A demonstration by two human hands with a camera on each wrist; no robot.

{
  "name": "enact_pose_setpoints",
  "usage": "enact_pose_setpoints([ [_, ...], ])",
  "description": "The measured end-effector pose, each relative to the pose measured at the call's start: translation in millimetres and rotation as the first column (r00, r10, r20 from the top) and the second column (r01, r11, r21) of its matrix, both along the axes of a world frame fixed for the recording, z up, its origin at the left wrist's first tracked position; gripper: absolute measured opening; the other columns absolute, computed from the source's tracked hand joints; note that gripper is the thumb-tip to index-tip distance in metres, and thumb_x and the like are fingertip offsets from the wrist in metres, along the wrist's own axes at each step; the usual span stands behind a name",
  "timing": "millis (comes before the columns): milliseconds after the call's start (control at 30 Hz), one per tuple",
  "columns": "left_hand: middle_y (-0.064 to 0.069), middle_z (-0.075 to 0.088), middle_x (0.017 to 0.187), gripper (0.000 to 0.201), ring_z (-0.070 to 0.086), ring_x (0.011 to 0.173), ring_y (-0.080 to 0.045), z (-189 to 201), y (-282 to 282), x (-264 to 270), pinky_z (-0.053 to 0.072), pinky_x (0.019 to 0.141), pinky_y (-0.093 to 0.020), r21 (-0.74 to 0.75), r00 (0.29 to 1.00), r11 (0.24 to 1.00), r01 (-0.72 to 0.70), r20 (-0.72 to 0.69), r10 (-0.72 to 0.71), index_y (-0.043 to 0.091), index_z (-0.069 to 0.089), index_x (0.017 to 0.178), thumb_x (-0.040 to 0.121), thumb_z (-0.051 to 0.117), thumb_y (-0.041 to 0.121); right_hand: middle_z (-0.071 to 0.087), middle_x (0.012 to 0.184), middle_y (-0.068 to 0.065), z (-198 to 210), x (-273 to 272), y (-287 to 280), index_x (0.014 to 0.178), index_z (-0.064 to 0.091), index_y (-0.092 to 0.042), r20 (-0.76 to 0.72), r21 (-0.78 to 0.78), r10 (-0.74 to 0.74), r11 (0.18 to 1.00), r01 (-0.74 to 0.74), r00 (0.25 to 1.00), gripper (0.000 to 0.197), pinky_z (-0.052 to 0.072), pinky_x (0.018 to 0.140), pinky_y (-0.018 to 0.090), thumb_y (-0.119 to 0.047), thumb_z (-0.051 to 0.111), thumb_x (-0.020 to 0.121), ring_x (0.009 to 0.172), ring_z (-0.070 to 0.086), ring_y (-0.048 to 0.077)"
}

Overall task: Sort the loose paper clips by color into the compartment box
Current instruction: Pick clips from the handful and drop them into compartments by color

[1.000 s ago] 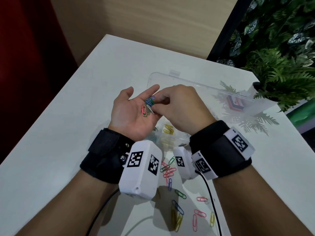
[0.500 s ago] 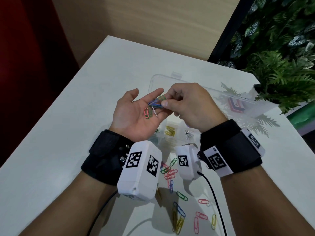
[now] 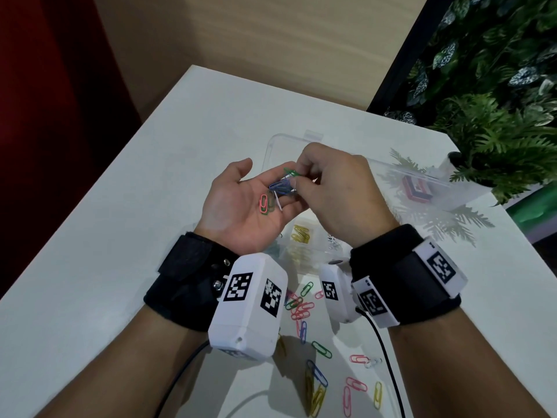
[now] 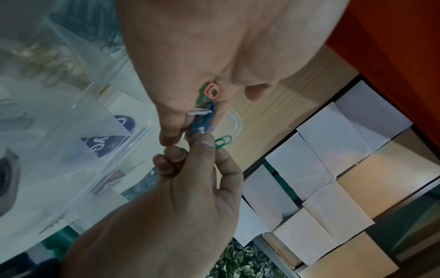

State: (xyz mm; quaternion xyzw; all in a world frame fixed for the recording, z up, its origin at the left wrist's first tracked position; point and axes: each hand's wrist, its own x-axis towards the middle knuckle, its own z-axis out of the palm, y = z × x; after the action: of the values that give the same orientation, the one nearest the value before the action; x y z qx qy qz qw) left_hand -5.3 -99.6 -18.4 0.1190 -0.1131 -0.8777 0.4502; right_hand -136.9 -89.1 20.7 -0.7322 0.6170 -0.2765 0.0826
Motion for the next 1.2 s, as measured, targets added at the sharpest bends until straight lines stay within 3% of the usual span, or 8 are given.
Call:
enact_pose_setpoints([
  [133,-0.027,0.063,0.106,0.065,0.068,0.086,-0.034,-2.3,-1.5,2.2,0.054,0.085,-0.043,0.002,1.0,1.0,-0.002,-0.003,0.002,-0.01,0.046,0.131,0.095,0.025,0.039,0.061,0.073,-0.003,1.8,3.5,6.6,0.081,0.062,-0.016,-0.042,0.0,0.068,0.998,-0.068,0.997,0.003,0.041,0.056,0.025,-0.015,0.064,0.081,0.058,0.048,0.007],
  [267,-0.025,0.067,0.092,0.064,0.069,0.081,-0.032,-1.6,0.2,1.1,0.056,0.082,-0.04,-0.004,1.0,1.0,0.016,0.013,-0.016,-0.011,0.052,0.121,0.096,0.024,0.039,0.062,0.075,-0.001,-0.6,5.7,4.6,0.082,0.062,-0.015,-0.101,0.015,0.055,0.998,-0.054,0.993,0.005,0.045,0.059,0.032,-0.01,0.061,0.079,0.067,0.053,0.018],
  [433,-0.032,0.05,0.132,0.064,0.056,0.113,-0.04,-3.5,-4.3,0.7,0.05,0.09,-0.05,0.024,1.0,1.0,-0.003,0.029,0.002,-0.007,0.038,0.14,0.096,0.028,0.038,0.059,0.067,-0.005,-2.2,-2.4,0.5,0.079,0.059,-0.017,-0.003,0.042,0.018,0.999,-0.018,1.0,0.007,0.041,0.056,0.023,-0.011,0.063,0.079,0.064,0.052,0.013],
  [533,-0.033,0.048,0.134,0.063,0.057,0.111,-0.042,-4.7,-6.1,0.5,0.052,0.087,-0.052,0.037,1.0,0.999,-0.003,0.028,0.002,-0.007,0.04,0.14,0.096,0.029,0.037,0.061,0.067,-0.003,-4.0,-6.4,-1.9,0.077,0.056,-0.019,0.115,0.087,0.035,0.995,-0.045,0.993,0.012,0.044,0.06,0.027,-0.012,0.065,0.08,0.064,0.054,0.017],
  [700,-0.032,0.045,0.138,0.06,0.047,0.128,-0.042,-6.6,-7.0,0.5,0.044,0.098,-0.052,0.044,0.999,0.999,-0.02,0.041,0.018,-0.007,0.042,0.137,0.096,0.031,0.035,0.056,0.059,-0.003,-4.9,-9.5,-4.8,0.07,0.05,-0.025,0.282,0.152,0.013,0.987,-0.058,0.959,0.024,0.043,0.059,0.029,-0.012,0.065,0.082,0.055,0.049,0.014],
  [933,-0.032,0.046,0.136,0.049,0.051,0.123,-0.043,-5.0,-7.0,0.1,0.048,0.089,-0.058,0.045,0.997,0.998,-0.039,0.064,0.036,-0.008,0.052,0.125,0.094,0.037,0.027,0.059,0.062,0.005,-2.5,-9.1,-3.5,0.075,0.053,-0.02,0.297,0.169,0.01,0.984,-0.063,0.955,0.017,0.04,0.049,0.022,-0.01,0.062,0.085,0.052,0.051,0.016],
  [1000,-0.031,0.051,0.132,0.048,0.054,0.119,-0.044,-4.5,-9.2,4.6,0.048,0.094,-0.054,0.046,0.994,0.997,-0.066,0.092,0.062,-0.008,0.053,0.123,0.095,0.036,0.026,0.059,0.061,0.005,0.6,-9.8,-2.1,0.077,0.054,-0.017,0.351,0.166,0.002,0.984,-0.065,0.936,0.014,0.038,0.046,0.019,-0.008,0.061,0.086,0.048,0.052,0.013],
  [1200,-0.033,0.061,0.118,0.048,0.059,0.109,-0.049,0.0,-21.7,39.0,0.047,0.096,-0.053,0.034,0.975,0.977,-0.212,0.074,0.209,-0.009,0.056,0.12,0.094,0.036,0.027,0.063,0.065,0.002,-8.0,-9.2,-10.0,0.071,0.06,-0.019,0.272,0.213,-0.044,0.977,-0.015,0.961,0.014,0.045,0.054,0.027,-0.012,0.065,0.082,0.053,0.059,0.016],
])
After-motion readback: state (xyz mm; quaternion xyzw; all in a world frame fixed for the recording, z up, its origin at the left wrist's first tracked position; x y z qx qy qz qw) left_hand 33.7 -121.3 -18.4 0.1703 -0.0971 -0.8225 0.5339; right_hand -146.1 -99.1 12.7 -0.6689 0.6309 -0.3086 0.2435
